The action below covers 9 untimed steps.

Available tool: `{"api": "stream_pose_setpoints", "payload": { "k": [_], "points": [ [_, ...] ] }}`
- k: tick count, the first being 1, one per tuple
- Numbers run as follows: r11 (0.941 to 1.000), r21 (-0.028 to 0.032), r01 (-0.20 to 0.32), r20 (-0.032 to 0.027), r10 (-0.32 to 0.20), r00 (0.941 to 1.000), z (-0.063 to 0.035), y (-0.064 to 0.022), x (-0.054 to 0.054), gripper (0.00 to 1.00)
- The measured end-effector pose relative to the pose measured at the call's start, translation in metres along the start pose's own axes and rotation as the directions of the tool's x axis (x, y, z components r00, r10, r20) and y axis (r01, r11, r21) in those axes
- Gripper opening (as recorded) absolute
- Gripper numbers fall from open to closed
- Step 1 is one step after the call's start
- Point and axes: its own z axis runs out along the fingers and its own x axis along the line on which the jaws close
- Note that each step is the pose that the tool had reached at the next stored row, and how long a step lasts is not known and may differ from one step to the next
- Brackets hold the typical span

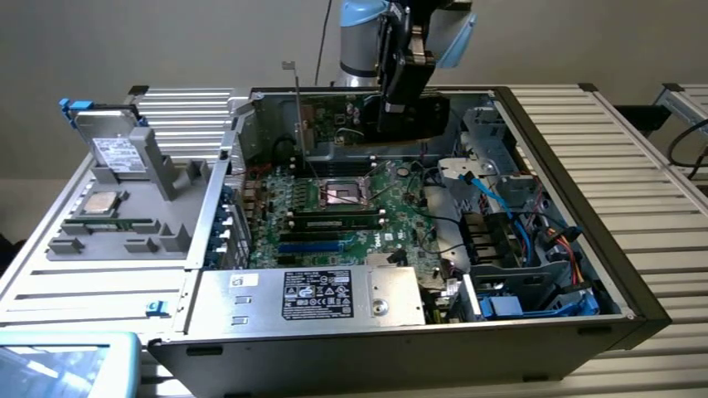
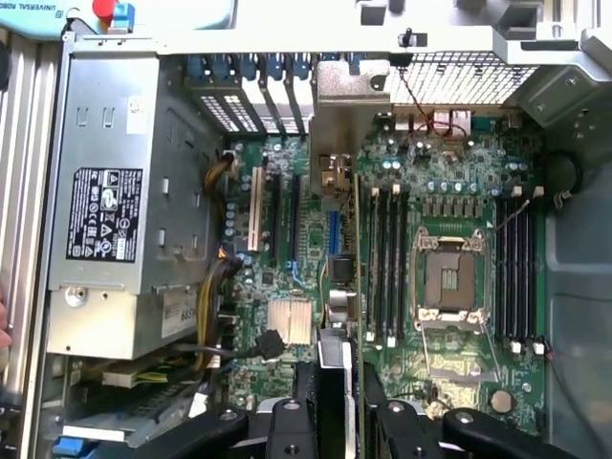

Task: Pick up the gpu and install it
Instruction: 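Insert the gpu into the slot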

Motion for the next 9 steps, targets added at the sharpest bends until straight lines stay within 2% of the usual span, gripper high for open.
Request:
{"api": "stream_pose_setpoints", "payload": {
  "k": [2, 6, 9],
  "points": [
    [0.9999, -0.0132, 0.001, 0.0002, -0.001, 1.0000, 0.0010, 0.0039, -0.001, 0.29],
    [0.9995, -0.0313, 0.002, 0.0010, -0.002, 1.0000, 0.0044, 0.0087, -0.003, 0.29],
    [0.9995, -0.0326, 0.000, 0.0011, 0.000, 1.0000, 0.0087, 0.0123, -0.006, 0.29]
  ]
}}
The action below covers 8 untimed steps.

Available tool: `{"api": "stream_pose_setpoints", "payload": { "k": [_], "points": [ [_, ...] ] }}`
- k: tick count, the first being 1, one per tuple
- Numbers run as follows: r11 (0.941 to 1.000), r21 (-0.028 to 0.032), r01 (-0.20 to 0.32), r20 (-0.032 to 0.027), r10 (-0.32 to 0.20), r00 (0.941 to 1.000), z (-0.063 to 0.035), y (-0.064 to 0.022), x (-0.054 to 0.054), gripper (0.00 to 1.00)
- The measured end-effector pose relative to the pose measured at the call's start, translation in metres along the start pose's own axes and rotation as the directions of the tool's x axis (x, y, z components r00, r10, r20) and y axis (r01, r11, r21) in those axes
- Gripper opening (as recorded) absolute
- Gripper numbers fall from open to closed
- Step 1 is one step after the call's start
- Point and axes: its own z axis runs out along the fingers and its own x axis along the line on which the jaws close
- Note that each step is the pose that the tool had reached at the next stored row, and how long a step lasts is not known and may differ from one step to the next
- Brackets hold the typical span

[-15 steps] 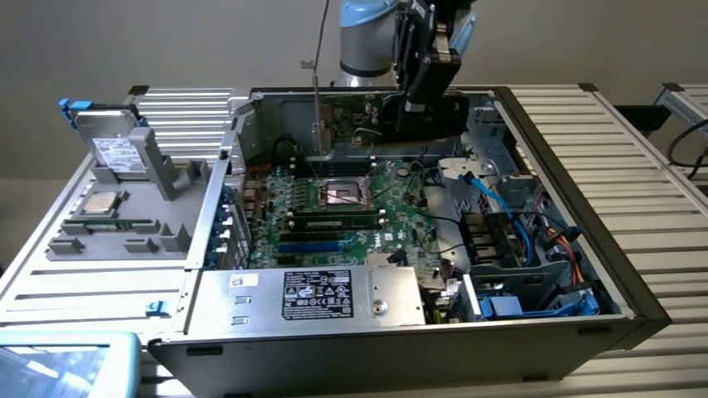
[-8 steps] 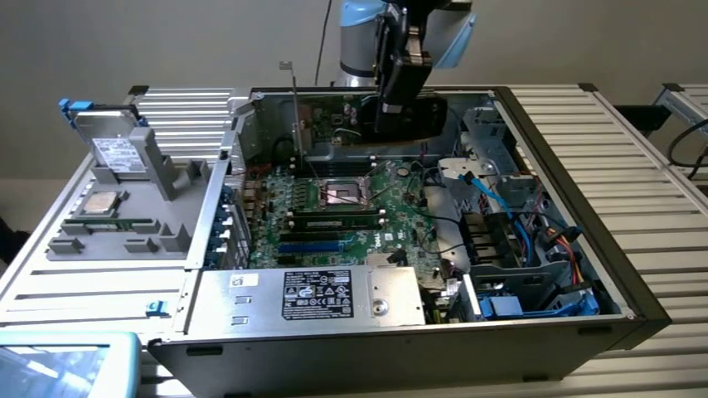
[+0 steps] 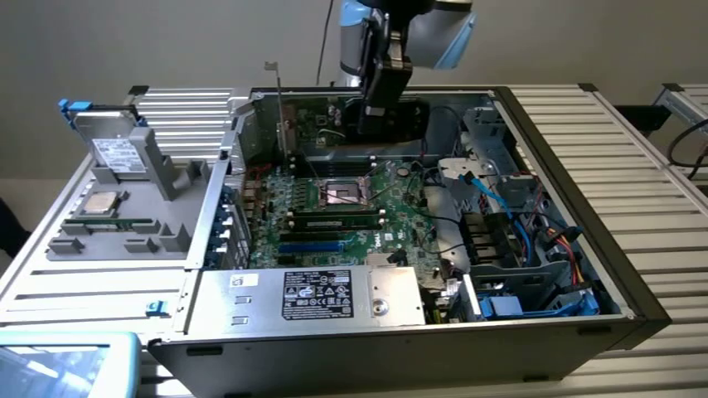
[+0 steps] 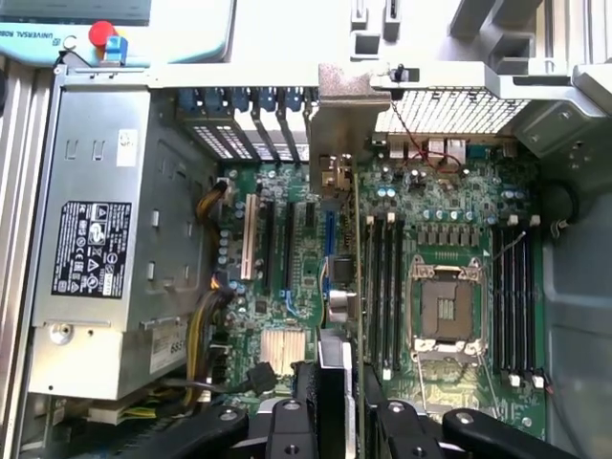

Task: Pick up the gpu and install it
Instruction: 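Insert the gpu into the slot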

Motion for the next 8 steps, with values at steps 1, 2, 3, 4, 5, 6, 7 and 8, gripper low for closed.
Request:
{"api": "stream_pose_setpoints", "payload": {
  "k": [1, 2, 3, 4, 5, 6, 7, 8],
  "points": [
    [1.0000, 0.0000, -0.001, 0.0004, 0.001, 1.0000, 0.0016, 0.0013, -0.0002, 0.29],
    [1.0000, -0.0003, -0.004, 0.0005, 0.004, 1.0000, 0.0029, 0.0019, -0.0003, 0.29],
    [0.9999, -0.0009, -0.011, 0.0014, 0.011, 0.9999, 0.0039, 0.0022, -0.0005, 0.29],
    [0.9998, -0.0017, -0.020, 0.0025, 0.020, 0.9998, 0.0047, 0.0024, -0.0006, 0.29],
    [0.9995, -0.0026, -0.031, 0.0038, 0.031, 0.9995, 0.0057, 0.0024, -0.0006, 0.29],
    [0.9992, -0.0035, -0.041, 0.0052, 0.041, 0.9991, 0.0066, 0.0024, -0.0007, 0.29],
    [0.9988, -0.0043, -0.049, 0.0062, 0.049, 0.9988, 0.0073, 0.0029, -0.0008, 0.29],
    [0.9987, -0.0044, -0.050, 0.0067, 0.051, 0.9987, 0.0077, 0.0044, -0.0009, 0.29]
  ]
}}
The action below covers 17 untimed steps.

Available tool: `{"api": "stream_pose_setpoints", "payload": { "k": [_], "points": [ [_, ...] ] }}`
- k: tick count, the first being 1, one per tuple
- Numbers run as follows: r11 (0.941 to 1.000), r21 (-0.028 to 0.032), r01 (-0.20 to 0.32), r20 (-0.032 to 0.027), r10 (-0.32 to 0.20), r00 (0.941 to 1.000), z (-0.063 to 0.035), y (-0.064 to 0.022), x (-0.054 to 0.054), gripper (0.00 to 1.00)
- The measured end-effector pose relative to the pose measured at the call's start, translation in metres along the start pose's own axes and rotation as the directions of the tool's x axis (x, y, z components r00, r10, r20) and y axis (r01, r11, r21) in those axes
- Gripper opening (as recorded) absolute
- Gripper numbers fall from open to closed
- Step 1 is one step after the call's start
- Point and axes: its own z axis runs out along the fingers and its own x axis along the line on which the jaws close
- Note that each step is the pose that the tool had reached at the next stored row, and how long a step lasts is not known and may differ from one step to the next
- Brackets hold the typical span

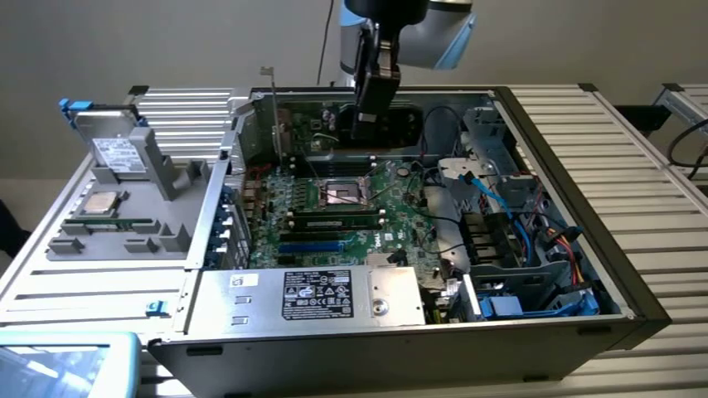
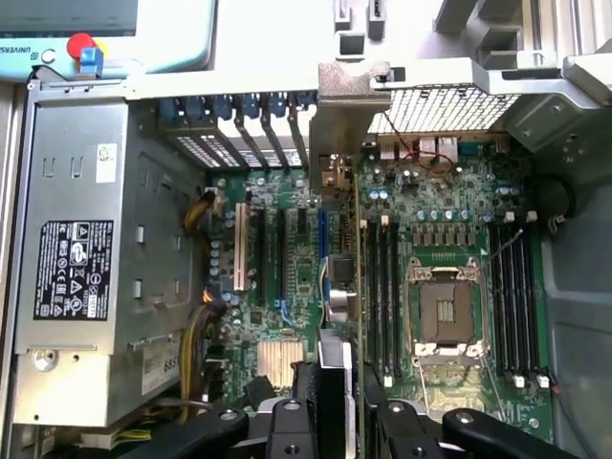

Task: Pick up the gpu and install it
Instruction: 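Insert the gpu into the slot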

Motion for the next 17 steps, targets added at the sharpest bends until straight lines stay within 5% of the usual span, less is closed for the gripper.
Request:
{"api": "stream_pose_setpoints", "payload": {
  "k": [6, 17],
  "points": [
    [1.0000, 0.0000, 0.000, 0.0003, 0.000, 1.0000, 0.0086, 0.0118, -0.001, 0.29],
    [1.0000, 0.0054, -0.001, 0.0005, 0.001, 1.0000, 0.0294, 0.0168, -0.002, 0.29]
  ]
}}
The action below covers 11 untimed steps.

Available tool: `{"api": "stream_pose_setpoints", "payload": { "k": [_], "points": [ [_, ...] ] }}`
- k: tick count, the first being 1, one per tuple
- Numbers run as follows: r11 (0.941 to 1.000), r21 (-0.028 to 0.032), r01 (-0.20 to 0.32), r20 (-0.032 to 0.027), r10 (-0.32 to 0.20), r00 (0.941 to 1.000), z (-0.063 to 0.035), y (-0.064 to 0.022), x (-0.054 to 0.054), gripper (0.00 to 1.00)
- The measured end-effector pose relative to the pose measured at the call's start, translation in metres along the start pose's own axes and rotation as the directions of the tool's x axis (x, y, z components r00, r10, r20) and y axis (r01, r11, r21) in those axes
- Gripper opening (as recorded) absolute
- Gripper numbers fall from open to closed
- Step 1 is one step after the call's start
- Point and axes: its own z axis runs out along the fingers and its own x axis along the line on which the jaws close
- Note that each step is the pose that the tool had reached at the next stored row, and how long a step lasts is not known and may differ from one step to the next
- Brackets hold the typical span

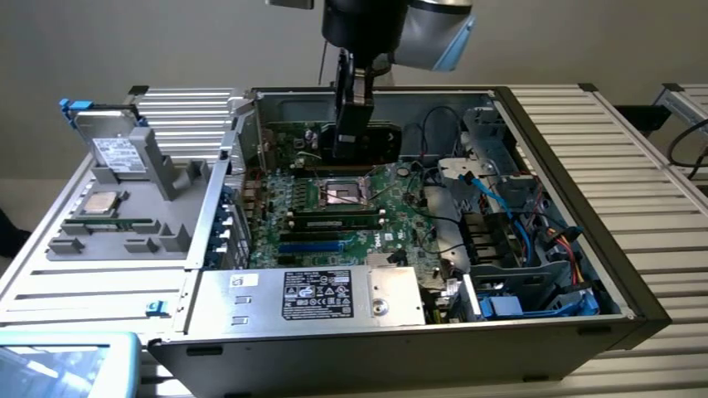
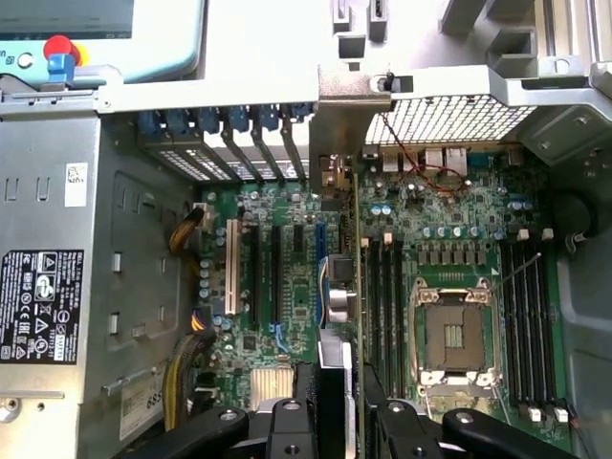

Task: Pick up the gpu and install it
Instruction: 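Insert the gpu into the slot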

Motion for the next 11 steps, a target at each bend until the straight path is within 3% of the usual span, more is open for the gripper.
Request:
{"api": "stream_pose_setpoints", "payload": {
  "k": [5, 11],
  "points": [
    [1.0000, 0.0073, -0.001, 0.0004, 0.001, 1.0000, 0.0087, 0.0035, 0.001, 0.29],
    [1.0000, 0.0081, -0.001, 0.0003, 0.001, 1.0000, 0.0184, 0.0029, 0.001, 0.29]
  ]
}}
